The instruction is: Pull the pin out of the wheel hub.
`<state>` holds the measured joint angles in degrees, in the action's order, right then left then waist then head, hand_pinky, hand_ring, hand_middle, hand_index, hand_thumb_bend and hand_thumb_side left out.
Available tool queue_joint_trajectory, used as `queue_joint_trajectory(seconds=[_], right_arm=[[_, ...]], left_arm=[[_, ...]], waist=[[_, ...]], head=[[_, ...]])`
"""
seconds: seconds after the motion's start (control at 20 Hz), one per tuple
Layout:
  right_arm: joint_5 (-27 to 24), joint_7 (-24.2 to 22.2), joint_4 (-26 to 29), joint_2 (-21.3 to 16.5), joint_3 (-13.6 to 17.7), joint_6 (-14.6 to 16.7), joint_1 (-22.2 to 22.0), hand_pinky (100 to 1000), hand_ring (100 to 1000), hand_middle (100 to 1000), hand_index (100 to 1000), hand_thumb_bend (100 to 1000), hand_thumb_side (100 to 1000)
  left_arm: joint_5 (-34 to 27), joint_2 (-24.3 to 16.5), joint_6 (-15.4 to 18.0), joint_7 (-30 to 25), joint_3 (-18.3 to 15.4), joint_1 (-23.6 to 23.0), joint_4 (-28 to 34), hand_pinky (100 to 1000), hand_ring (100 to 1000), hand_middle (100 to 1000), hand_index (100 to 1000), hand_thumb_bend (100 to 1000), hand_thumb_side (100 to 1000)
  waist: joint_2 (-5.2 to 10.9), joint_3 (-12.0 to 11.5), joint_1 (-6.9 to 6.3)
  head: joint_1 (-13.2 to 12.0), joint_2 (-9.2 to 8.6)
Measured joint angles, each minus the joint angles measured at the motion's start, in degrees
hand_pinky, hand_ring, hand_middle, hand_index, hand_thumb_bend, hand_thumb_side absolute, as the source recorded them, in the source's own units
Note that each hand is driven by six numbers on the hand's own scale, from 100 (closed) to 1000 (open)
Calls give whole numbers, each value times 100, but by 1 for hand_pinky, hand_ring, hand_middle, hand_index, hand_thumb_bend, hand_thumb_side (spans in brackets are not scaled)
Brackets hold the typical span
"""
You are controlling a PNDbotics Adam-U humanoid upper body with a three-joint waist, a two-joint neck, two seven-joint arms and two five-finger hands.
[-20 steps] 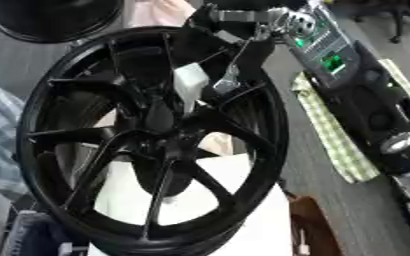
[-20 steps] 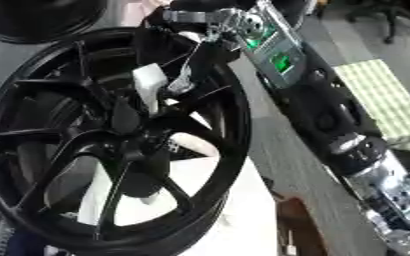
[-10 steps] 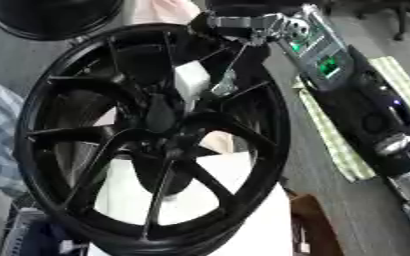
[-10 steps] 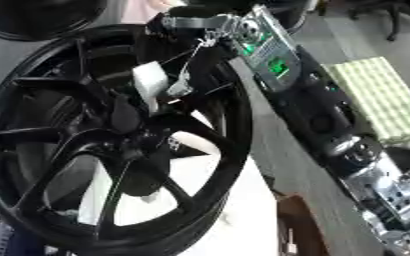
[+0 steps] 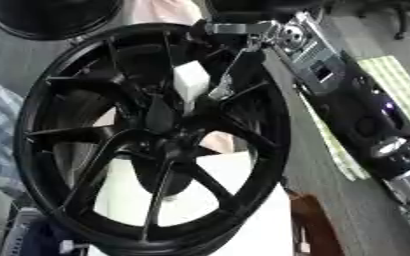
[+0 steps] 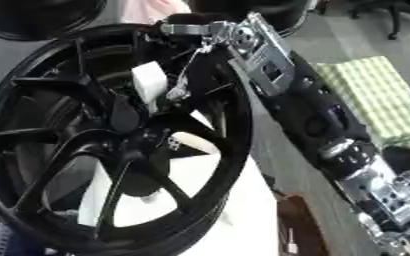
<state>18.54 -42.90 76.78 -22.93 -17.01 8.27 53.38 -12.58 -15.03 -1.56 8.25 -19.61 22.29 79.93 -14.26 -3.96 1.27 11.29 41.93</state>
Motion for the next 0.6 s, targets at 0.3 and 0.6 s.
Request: queue_joint_trajectory(seconds=[0.3,0.6], right_arm=[[-201,-122,12,0,-24,-212,0,649,670,587,751,573,191],[-341,-155,79,-1,-33,-446,2,640,659,568,739,561,172]], left_arm=[[0,0,-6,9,-1,1,-2,619,531,446,673,113,867],[2,1,-7,10,-1,2,-2,619,530,446,673,114,867]], waist=[[0,-1,2],[0,-5,14]], head=[[-1,0],[-2,0]])
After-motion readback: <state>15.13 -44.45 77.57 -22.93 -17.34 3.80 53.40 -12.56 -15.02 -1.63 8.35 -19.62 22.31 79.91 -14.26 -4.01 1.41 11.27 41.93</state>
